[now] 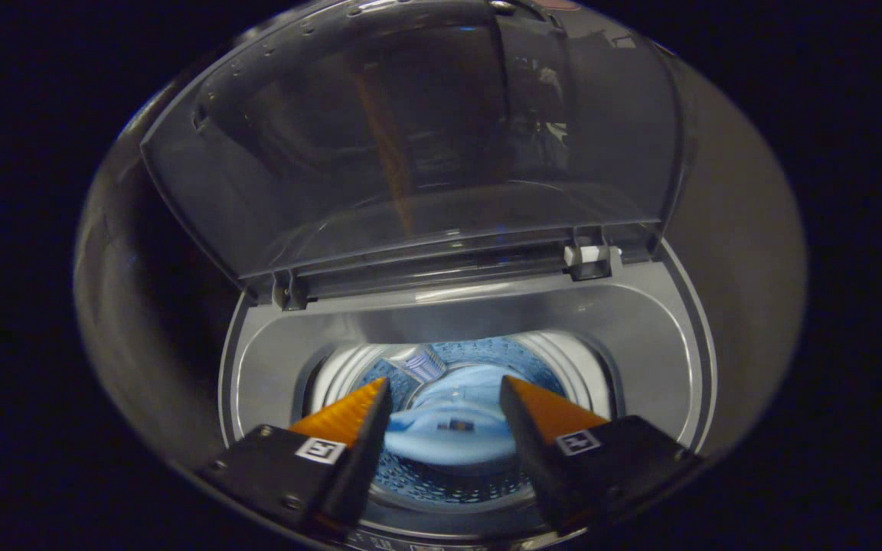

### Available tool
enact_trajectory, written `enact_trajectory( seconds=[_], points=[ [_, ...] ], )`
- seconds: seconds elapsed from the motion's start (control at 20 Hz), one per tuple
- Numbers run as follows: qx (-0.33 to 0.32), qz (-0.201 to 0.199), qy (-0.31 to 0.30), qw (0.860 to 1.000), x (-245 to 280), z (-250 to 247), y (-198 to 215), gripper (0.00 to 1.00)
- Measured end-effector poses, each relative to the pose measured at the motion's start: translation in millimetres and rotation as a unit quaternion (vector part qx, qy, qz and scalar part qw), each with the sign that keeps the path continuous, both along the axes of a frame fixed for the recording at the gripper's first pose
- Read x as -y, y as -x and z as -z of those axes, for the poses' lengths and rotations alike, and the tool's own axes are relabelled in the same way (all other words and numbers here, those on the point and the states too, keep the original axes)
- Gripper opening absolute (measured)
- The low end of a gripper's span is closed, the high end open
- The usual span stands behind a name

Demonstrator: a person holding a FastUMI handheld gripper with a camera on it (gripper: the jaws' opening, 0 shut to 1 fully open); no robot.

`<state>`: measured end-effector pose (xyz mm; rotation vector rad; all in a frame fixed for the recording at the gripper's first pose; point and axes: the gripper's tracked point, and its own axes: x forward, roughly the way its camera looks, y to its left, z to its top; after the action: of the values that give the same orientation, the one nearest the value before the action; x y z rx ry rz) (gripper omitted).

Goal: Put the clothes into the washing machine and then close the washing machine lid.

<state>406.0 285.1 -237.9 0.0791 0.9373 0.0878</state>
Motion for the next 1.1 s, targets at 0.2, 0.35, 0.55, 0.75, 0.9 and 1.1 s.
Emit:
enact_trajectory(
  seconds=[0.2, 0.35, 0.55, 0.75, 0.9, 1.1],
  points=[
    [0.022, 0.012, 0.001, 1.0, 7.3, -24.4, -1.6, 0.98],
    [0.034, 0.002, -0.007, 0.999, 3.4, -44.9, 0.4, 0.98],
    [0.075, -0.02, -0.01, 0.997, -4.0, -91.7, 1.7, 0.98],
    [0.133, -0.032, -0.008, 0.991, -11.8, -139.4, -8.5, 0.98],
    [0.159, -0.026, -0.003, 0.987, -9.3, -173.2, -11.1, 0.98],
    [0.236, -0.015, -0.033, 0.971, -16.7, -225.6, -32.3, 0.97]
  ],
)
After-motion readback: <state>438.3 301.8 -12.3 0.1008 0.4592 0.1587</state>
